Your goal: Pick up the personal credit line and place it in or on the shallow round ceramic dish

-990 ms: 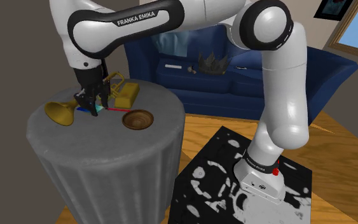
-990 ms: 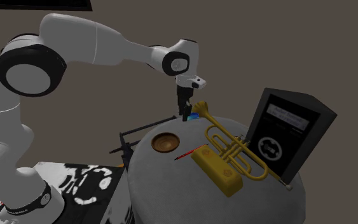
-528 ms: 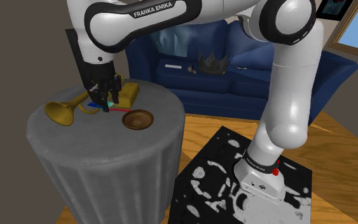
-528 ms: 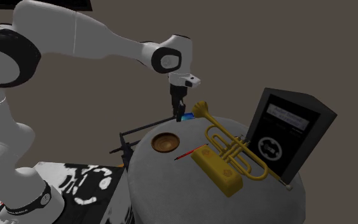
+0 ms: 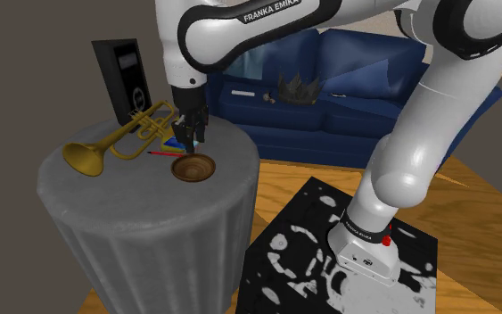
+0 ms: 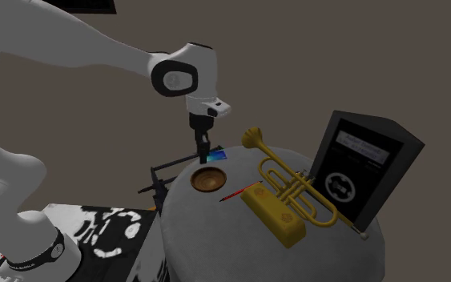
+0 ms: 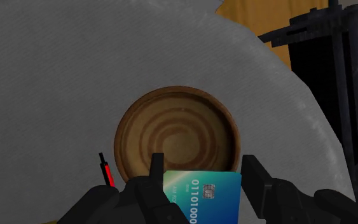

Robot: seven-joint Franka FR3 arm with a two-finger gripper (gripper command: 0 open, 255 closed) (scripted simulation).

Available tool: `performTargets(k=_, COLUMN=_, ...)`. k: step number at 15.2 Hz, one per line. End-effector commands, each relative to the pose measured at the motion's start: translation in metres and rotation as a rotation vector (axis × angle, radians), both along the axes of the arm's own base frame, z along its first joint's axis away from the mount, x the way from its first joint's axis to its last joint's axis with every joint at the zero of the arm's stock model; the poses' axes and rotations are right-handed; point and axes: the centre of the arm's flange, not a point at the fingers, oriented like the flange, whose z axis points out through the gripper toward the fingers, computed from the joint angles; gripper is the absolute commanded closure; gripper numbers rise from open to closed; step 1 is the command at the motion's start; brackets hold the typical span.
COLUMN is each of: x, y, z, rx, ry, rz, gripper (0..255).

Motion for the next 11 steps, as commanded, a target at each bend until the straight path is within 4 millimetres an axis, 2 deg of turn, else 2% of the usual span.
performTargets(k=1, x=-0.018, y=-0.023, z=0.000, rx=0.001, ry=0.000, rz=0.000, gripper=255)
performTargets(k=11, x=-0.018, y=-0.023, z=-0.053, rx=0.001, ry=0.000, rz=0.000, gripper=255)
